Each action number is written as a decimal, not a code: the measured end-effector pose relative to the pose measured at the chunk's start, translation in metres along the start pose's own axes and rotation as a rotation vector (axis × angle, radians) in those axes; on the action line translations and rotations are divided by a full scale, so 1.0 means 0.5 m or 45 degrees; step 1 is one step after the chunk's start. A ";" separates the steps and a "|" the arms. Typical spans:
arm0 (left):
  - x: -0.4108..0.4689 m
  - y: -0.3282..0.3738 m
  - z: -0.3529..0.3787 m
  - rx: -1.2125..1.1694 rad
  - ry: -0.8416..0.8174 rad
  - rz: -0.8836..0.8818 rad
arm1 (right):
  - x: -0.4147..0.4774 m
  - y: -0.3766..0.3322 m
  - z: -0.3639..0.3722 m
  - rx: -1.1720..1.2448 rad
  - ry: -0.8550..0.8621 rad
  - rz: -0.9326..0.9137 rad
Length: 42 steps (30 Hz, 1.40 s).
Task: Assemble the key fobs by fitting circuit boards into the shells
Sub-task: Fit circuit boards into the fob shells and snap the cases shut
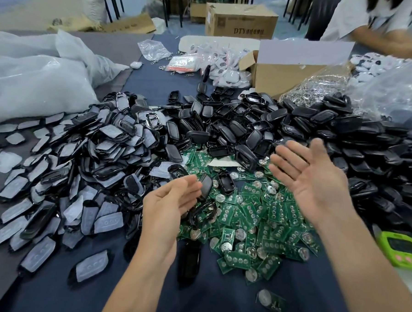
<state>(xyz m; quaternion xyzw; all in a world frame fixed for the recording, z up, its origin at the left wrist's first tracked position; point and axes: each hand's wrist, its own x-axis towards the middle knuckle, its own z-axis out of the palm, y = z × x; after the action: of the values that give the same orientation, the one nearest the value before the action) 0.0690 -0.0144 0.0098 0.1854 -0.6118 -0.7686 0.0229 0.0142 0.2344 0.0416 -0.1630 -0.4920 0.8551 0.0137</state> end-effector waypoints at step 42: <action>0.123 -0.016 0.050 0.051 -0.511 -0.099 | -0.026 0.134 0.069 -1.965 -0.209 -0.263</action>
<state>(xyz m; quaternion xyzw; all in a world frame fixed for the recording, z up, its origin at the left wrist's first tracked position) 0.0055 -0.0051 -0.0087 0.0523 -0.6116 -0.7782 -0.1327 0.0256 0.1684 0.0043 -0.0159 -0.9594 0.2750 -0.0604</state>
